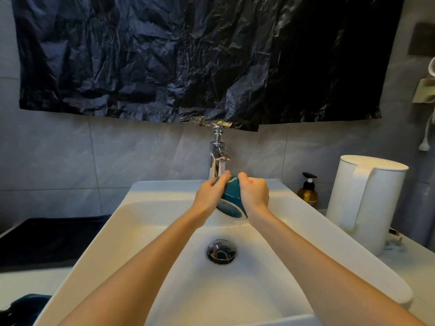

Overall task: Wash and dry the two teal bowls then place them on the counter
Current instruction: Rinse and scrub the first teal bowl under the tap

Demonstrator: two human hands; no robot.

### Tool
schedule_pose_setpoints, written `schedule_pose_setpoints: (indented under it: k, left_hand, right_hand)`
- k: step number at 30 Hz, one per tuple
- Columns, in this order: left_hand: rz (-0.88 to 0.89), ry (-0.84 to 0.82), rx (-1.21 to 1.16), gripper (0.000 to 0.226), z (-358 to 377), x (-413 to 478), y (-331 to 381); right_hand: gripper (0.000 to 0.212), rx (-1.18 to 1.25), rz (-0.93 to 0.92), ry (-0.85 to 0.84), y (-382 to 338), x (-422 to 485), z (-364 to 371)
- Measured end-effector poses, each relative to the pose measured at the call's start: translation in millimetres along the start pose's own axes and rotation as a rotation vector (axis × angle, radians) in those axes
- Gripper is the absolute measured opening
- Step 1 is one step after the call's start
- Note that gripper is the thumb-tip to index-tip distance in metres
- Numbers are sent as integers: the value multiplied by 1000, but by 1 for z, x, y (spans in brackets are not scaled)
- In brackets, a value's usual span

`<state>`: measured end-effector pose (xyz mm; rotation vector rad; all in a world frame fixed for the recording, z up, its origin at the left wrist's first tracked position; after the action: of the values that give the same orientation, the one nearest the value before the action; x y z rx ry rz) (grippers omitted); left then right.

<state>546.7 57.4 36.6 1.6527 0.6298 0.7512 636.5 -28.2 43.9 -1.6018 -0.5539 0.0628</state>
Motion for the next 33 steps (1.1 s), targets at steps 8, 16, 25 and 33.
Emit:
schedule_pose_setpoints:
  k: [8, 16, 25, 33]
  left_hand:
    - [140, -121, 140, 27, 8, 0, 9]
    - [-110, -522, 174, 47, -20, -10, 6]
    - [-266, -301, -90, 43, -32, 2, -10]
    - [-421, -110, -323, 41, -39, -5, -13]
  right_hand:
    - [30, -12, 125, -94, 7, 15, -1]
    - [24, 87, 232, -463, 4, 1, 17]
    - [34, 166, 254, -450, 16, 3, 30]
    - [60, 336, 238, -660, 19, -14, 51]
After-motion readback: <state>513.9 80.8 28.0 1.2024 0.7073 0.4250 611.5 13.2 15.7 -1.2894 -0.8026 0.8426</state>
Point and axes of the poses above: each hand's wrist, its own x-axis towards the middle knuckle, its own z-axis out of the palm, y = z × x, the point moved 7 cm from there along x, towards the middle knuckle, and after that the axes turned 3 degrees about -z, right-handed, at the moved point
